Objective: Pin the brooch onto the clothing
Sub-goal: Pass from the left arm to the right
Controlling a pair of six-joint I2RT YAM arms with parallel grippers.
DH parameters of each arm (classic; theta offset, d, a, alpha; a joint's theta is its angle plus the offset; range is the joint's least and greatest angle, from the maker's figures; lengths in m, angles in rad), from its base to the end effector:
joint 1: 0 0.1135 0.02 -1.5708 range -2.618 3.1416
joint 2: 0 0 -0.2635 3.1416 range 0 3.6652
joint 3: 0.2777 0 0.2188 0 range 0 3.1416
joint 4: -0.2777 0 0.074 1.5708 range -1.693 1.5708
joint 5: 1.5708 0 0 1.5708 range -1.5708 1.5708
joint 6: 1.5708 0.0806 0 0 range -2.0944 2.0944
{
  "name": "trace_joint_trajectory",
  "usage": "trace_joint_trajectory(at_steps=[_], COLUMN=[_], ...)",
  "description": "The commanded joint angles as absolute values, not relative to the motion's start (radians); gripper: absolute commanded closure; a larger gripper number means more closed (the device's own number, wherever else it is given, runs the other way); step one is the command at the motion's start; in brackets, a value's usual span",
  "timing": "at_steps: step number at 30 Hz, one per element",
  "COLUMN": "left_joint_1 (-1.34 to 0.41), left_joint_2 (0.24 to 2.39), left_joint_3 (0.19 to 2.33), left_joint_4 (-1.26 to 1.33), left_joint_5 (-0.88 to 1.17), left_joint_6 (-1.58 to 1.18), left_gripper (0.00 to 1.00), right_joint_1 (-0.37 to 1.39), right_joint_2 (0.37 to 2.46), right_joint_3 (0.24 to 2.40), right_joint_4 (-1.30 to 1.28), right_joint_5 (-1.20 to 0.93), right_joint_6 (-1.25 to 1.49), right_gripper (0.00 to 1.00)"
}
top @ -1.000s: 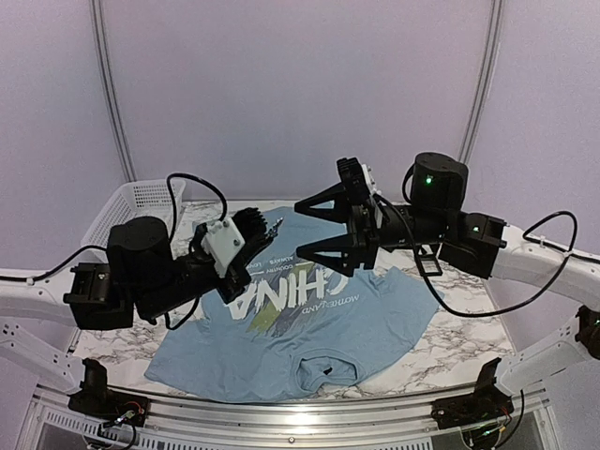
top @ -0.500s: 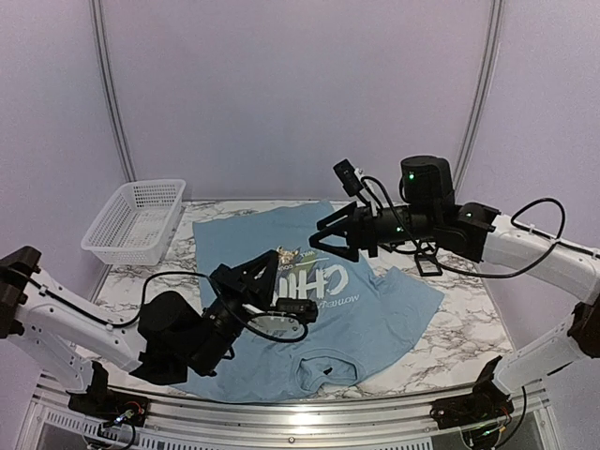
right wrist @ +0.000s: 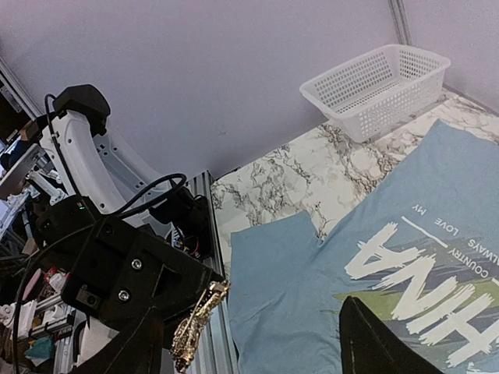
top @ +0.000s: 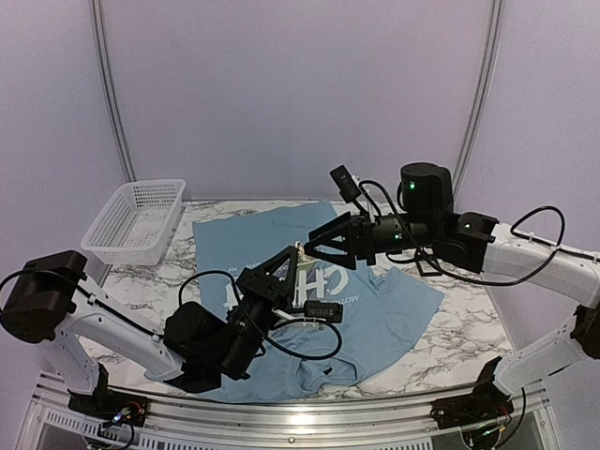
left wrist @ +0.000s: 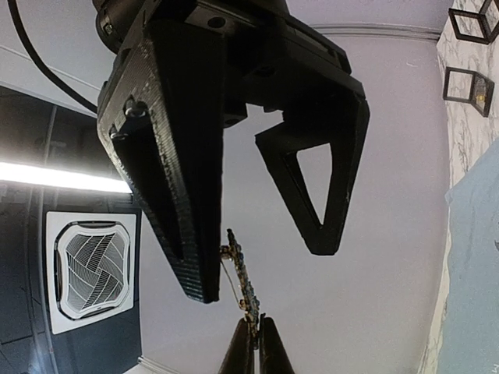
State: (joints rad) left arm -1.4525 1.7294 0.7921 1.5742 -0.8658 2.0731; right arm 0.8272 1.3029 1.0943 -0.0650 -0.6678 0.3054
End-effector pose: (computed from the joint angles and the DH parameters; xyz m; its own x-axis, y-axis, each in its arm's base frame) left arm 0.1006 -0.3264 0.3147 0.4669 0.8843 -0.0099 -0.3365 0.1881 0.9227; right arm 0.1668 0.2551 0.3456 -0.4696 -0.1618 -0.8679 -0.8811 0.1482 0.4491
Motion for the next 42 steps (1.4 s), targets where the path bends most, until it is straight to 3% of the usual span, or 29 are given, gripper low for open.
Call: trace_joint_trajectory(at_steps=[1,6,17,24,30,34,42], left_joint_1=[-1.458,-1.459,-1.458,-1.459,-1.459,-1.458,-1.459], left_joint_2=[1.742,1.735,1.739,1.752,1.755,1.752,1.751], left_joint_3=[0.821,0.825,0.820,0.824,0.821,0.821,0.809], left_joint_4=[1.780,1.781,1.781,1.780,1.781,1.780,1.781], left_joint_5=[-0.897,-0.914,-0.910,-0.905,-0.905,-0.906,-0.904], left_joint_6=[2.235,2.225,2.233,2.234,2.232,2.224,2.232], left_gripper=[1.00,1.00,1.00,1.00,1.00,1.00,1.00], right_joint_1=[0.834,0.875,0.897,0.897,0.897,0.896,0.896], right_joint_2=[1.277,1.235,1.285,1.331,1.327,1.328,1.316], right_joint_3=[1.122,1.060,1.095,1.132,1.132,1.129,1.124], right_joint_4=[-0.121,-0.011,-0.029,-0.055,-0.047,-0.050,-0.054], right_joint_5=[-0.685,-0.682,-0.656,-0.670,-0.671,-0.668,-0.643], right_joint_6=[0.342,0.423,0.419,0.420,0.428,0.428,0.439], right_gripper=[0.31,0.42,0.71,0.81,0.82,0.94,1.00])
